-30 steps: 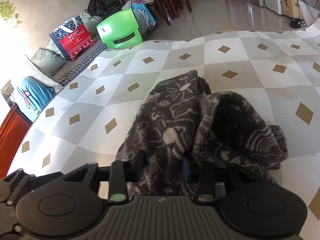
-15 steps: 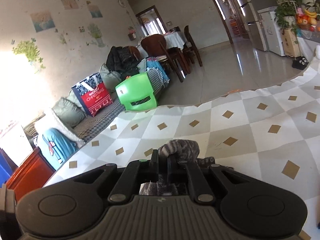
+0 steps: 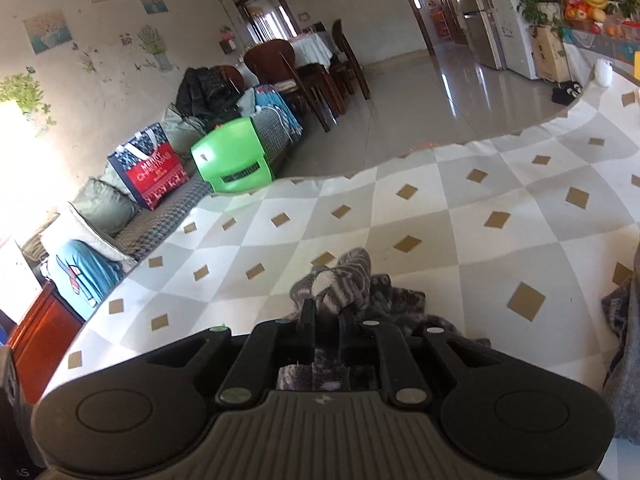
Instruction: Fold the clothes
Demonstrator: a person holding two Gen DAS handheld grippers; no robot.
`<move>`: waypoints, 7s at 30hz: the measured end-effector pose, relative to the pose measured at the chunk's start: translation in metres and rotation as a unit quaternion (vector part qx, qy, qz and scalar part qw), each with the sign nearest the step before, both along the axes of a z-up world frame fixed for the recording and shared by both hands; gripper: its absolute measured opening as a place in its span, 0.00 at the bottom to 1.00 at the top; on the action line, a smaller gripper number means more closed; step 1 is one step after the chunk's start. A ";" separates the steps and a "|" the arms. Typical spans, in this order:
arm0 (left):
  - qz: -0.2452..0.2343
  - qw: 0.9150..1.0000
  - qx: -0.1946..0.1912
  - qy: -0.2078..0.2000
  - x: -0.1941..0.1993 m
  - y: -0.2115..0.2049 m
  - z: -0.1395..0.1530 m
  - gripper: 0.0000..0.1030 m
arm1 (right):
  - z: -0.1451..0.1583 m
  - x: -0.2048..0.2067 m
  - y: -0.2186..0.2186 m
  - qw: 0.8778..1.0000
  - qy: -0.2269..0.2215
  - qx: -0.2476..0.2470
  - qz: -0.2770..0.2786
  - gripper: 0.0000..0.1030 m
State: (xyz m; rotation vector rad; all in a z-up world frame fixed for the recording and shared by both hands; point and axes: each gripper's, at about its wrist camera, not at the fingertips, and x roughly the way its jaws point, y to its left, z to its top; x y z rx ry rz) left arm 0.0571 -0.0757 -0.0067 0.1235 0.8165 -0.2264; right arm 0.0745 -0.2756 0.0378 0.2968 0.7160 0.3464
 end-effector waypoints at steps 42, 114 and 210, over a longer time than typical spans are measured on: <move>0.041 0.999 -0.016 0.006 0.053 -0.077 -0.004 0.64 | -0.030 0.008 -0.059 0.994 0.082 -0.006 -0.073 0.34; 0.181 0.980 -0.076 -0.006 0.048 0.067 0.022 0.77 | -0.109 -0.049 0.133 0.974 0.025 -0.166 0.154 0.12; 0.119 0.984 0.046 0.123 0.071 -0.017 -0.136 1.00 | -0.110 0.086 -0.045 0.969 0.130 -0.154 -0.143 0.48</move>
